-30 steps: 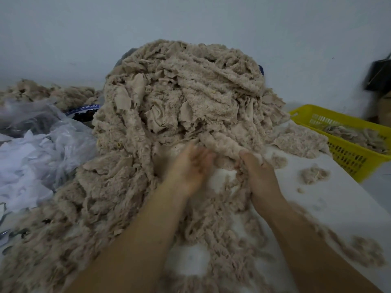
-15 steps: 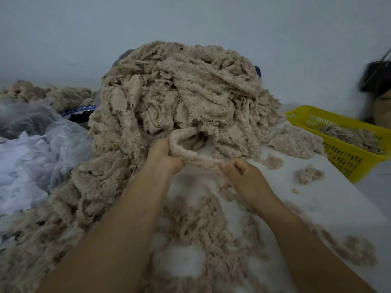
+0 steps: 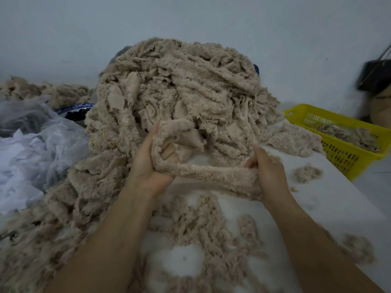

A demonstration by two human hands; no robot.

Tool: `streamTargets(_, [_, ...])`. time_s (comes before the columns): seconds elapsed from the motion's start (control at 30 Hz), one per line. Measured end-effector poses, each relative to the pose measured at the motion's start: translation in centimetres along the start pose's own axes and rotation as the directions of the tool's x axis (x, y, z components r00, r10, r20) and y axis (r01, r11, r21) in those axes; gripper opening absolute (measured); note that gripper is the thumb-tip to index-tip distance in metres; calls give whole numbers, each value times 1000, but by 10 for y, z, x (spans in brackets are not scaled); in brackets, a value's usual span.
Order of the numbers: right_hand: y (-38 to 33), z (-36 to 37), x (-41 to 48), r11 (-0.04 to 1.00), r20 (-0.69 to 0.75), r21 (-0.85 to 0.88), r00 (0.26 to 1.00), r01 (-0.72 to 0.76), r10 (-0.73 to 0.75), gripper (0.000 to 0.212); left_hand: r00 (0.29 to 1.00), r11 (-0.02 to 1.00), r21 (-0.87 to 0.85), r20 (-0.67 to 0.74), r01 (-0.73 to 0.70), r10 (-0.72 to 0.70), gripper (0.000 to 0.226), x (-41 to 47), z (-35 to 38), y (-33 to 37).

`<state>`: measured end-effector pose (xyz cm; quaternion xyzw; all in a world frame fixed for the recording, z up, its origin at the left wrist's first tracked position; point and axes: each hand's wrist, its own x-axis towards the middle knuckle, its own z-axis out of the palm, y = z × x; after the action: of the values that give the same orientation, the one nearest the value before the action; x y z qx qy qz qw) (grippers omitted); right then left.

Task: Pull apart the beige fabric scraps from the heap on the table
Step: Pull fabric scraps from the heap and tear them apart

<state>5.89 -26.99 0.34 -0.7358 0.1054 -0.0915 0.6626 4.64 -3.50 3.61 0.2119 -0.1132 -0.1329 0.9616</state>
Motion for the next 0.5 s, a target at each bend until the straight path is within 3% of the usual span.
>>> streamTargets(0.03, [1,1,0,998,16,-36,999,52,-52,58,998,997,-68,54,-26,29,42,-2,1,4])
streamTargets(0.07, [2,3,-2,992,57,-74,993,103,-99,58,997,991,-112,14,-73,75,46,-2,1,8])
streamTargets(0.13, [4,6,-7,962,231,-156,955,226,-187,62,949,973,-30,-230,-229,216,46,-2,-7,16])
streamTargets(0.2, [7,7,-14,909,459,-215,859,356,-228,62,894,956,19,-348,-293,281,48,-2,-14,22])
streamTargets(0.27, [9,6,-17,889,577,-224,790,399,-209,62,885,946,-11,-358,-324,299,46,-2,-20,25])
streamTargets(0.33, [7,7,-15,932,547,-178,819,315,-173,53,872,950,77,-381,-301,307,39,-4,-23,22])
streamTargets(0.4, [5,8,-11,997,463,47,883,60,-75,34,851,921,320,-399,-221,342,36,-7,-21,15])
streamTargets(0.43, [6,8,-9,981,451,184,892,-68,-23,40,849,853,494,-366,-170,381,35,-8,-21,9])
streamTargets(0.5, [6,11,-6,911,456,364,890,-196,10,57,887,559,829,-270,16,375,38,-7,-20,-9])
